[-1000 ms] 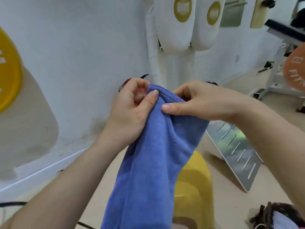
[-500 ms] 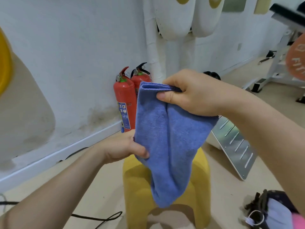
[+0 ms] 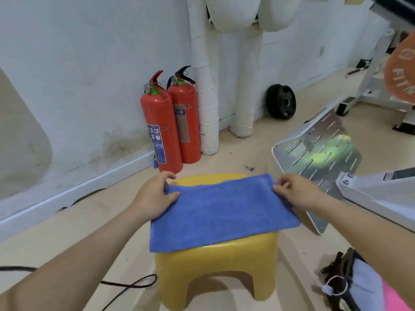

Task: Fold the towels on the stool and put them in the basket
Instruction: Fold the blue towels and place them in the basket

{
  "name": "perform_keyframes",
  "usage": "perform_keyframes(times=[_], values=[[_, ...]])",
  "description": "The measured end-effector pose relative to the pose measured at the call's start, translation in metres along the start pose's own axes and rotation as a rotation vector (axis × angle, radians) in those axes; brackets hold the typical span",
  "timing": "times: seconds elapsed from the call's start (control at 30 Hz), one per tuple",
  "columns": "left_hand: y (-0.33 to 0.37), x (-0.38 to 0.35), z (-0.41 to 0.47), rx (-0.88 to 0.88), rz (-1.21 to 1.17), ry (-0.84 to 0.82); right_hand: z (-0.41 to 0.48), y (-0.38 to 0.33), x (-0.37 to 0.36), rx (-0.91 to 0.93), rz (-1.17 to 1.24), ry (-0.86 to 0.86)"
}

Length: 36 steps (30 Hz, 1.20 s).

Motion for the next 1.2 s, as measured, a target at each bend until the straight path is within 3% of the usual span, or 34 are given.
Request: perform_keyframes(times=[0.07, 0.13, 0.23, 0.37, 0.47, 0.6, 0.67, 0.83, 0.9, 1.0, 1.07, 1.2], values=[[0.003, 0.007, -0.001, -0.072, 0.033, 0.113, 0.004, 0.010, 0.005, -0.002, -0.146, 0.068], [0.009, 0.019, -0.002, -0.130, 0.044, 0.164, 0.012, -0.009, 0.011, 0.127, -0.195, 0.125], [0.007, 0.012, 0.001, -0.151, 0.231, 0.042, 0.020, -0.069, -0.004, 0.398, -0.211, 0.097], [-0.018, 0.007, 0.004, 0.031, 0.295, -0.109, 0.029, -0.116, -0.049, 0.596, -0.217, -0.022], [-0.021, 0.013, 0.003, 0.073, 0.185, -0.120, 0.035, -0.118, -0.066, 0.589, -0.234, -0.060], [-0.023, 0.020, 0.003, 0.171, -0.349, -0.214, 0.043, -0.112, -0.065, 0.540, -0.201, -0.027], [-0.025, 0.017, 0.004, 0.228, -0.500, -0.208, 0.046, -0.108, -0.061, 0.506, -0.202, 0.005], [-0.032, 0.002, -0.005, 0.402, -0.530, -0.153, 0.047, -0.105, -0.061, 0.460, -0.268, 0.030], [-0.029, -0.001, -0.014, 0.441, -0.579, -0.277, 0.045, -0.104, -0.063, 0.459, -0.280, 0.048], [-0.022, -0.004, -0.032, 0.363, -0.593, -0.442, 0.041, -0.104, -0.067, 0.459, -0.322, 0.075], [-0.021, -0.005, -0.041, 0.270, -0.581, -0.381, 0.038, -0.105, -0.067, 0.453, -0.349, 0.099], [-0.021, 0.008, -0.049, 0.057, -0.286, 0.058, 0.034, -0.108, -0.066, 0.476, -0.359, 0.148]])
Point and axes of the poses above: each hand's wrist, its own z-axis towards the middle knuckle, its own x-axis out of the back of the hand, y = z × x, the point moved 9 cm from there along z, towards the middle knuckle, and after that the axes turned 13 degrees about x, right-handed, at the moved point
